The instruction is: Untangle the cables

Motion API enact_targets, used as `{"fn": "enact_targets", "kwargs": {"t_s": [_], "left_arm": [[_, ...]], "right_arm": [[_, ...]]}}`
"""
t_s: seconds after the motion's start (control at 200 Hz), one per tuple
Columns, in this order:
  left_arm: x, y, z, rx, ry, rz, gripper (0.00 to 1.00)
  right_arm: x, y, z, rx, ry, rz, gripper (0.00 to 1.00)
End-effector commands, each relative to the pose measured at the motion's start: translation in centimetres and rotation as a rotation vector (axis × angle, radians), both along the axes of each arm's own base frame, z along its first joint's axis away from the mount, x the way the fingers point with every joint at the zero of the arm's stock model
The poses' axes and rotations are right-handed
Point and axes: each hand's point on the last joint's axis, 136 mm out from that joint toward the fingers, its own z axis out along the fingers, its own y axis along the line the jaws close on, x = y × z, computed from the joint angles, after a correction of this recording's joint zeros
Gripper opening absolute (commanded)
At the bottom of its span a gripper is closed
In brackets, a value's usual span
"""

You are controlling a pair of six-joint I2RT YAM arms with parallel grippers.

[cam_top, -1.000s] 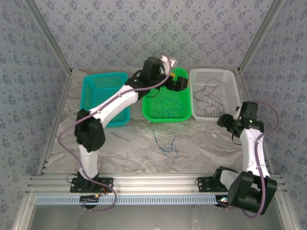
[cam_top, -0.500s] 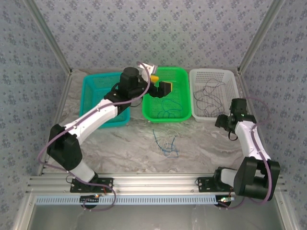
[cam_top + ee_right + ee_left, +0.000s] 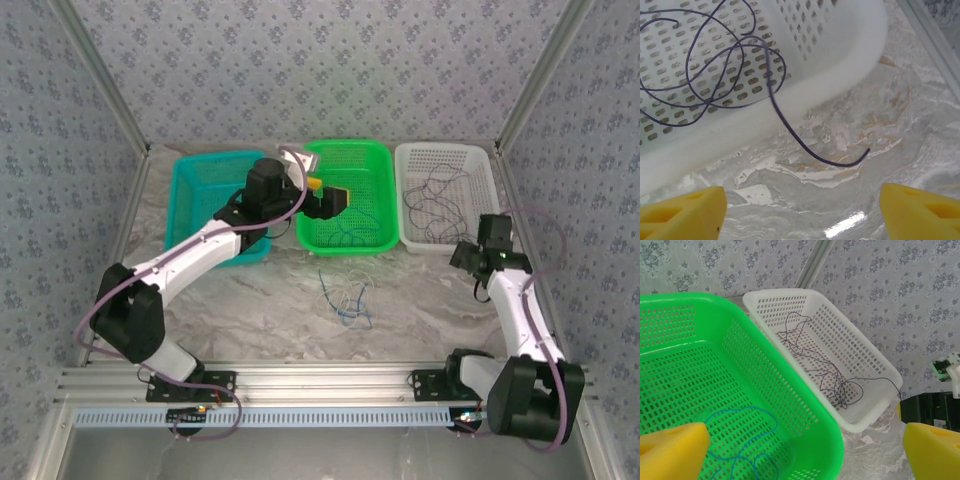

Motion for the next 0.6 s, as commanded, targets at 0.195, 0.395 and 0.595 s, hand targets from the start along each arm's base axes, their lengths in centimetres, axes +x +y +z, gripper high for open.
{"fn": "enact_targets", "kwargs": {"t_s": [0.195, 0.395, 0.595], "left_arm": [[-0.7, 1.1, 1.2, -0.074, -0.023, 0.024, 0.99], [-1.1, 1.0, 0.7, -0.089, -0.001, 0.009, 0.99], [-1.1, 0.8, 0.6, -0.105, 0.012, 0.008, 0.99]], "right_arm": [[0.8, 1.6, 1.3, 0.261, -0.306, -0.017, 0.79], [0.3, 1.0, -0.4, 0.350, -0.372, -0.047, 0.81], [0.5, -0.2, -0.6, 0.399, -0.467, -0.081, 0.87]]}}
